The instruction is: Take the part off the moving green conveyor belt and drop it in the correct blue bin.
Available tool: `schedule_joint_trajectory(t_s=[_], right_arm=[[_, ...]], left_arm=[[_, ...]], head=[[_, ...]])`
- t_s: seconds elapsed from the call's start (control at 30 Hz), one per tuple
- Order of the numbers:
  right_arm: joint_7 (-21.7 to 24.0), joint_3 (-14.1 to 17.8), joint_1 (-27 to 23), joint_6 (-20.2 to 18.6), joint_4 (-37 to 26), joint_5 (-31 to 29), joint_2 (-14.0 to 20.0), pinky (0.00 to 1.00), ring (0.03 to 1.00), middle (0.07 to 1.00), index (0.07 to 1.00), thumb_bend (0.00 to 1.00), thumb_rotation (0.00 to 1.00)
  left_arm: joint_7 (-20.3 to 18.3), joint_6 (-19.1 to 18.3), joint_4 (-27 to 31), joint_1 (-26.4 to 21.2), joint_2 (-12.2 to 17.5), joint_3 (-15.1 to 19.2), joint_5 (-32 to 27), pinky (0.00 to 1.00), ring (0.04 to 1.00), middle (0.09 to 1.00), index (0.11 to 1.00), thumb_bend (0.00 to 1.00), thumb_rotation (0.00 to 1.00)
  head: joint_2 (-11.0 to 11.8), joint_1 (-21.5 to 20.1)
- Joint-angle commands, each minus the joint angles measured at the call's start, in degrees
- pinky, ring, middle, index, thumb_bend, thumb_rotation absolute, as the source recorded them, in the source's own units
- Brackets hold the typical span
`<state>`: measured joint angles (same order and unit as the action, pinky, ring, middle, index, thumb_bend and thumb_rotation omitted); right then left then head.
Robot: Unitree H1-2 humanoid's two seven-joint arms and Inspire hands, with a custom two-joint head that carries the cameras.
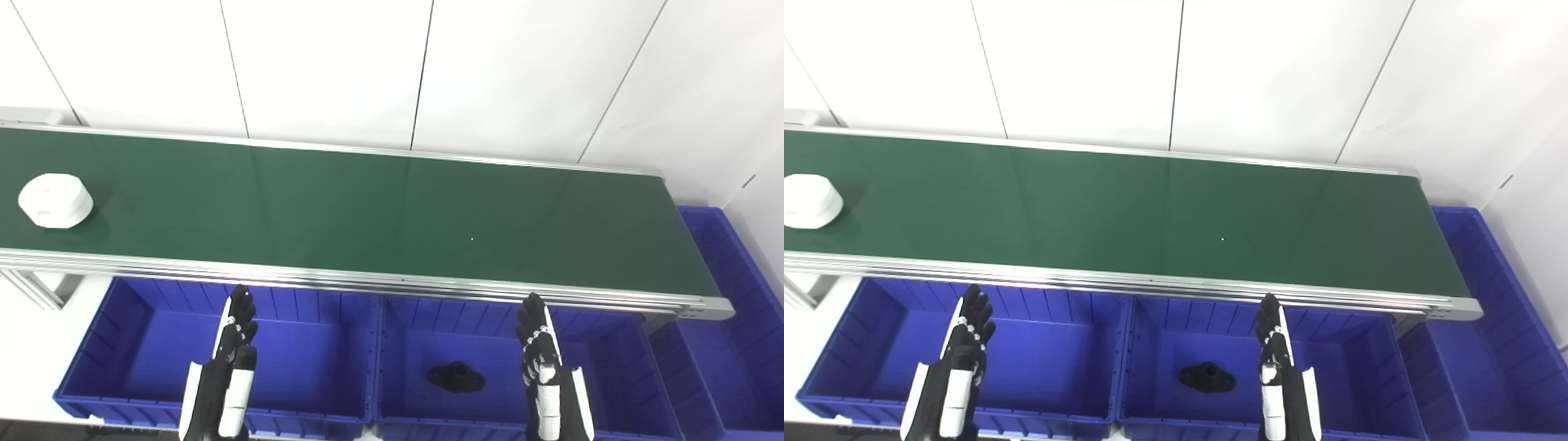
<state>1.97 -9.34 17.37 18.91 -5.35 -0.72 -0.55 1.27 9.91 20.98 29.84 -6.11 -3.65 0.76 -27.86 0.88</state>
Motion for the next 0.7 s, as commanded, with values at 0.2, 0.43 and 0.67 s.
schedule_joint_trajectory(t_s=[0.2, 0.43, 0.67], right_arm=[[0.92, -0.59, 0.18, 1.98, -2.06, -0.45, -0.57, 1.00, 1.000, 1.000, 1.000, 0.75, 1.00], [0.79, -0.73, 0.48, 1.79, -2.17, 0.00, -0.75, 1.00, 1.000, 1.000, 1.000, 0.75, 1.00], [0.40, -0.62, 0.36, 1.52, -2.07, 1.07, -0.89, 1.00, 1.000, 1.000, 1.000, 0.74, 1.00]], left_arm=[[-0.84, 1.03, 0.71, -1.78, 1.56, -0.51, -1.90, 1.00, 1.000, 1.000, 1.000, 0.59, 0.88], [-1.53, 1.55, 0.48, -2.35, 2.02, -1.13, -3.18, 1.00, 1.000, 1.000, 1.000, 0.57, 0.88], [-1.89, 1.85, -0.32, -2.67, 2.52, -1.28, -2.81, 1.00, 1.000, 1.000, 1.000, 0.56, 0.88]], head=[[0.04, -0.38], [-0.07, -0.47], [0.03, -0.84]])
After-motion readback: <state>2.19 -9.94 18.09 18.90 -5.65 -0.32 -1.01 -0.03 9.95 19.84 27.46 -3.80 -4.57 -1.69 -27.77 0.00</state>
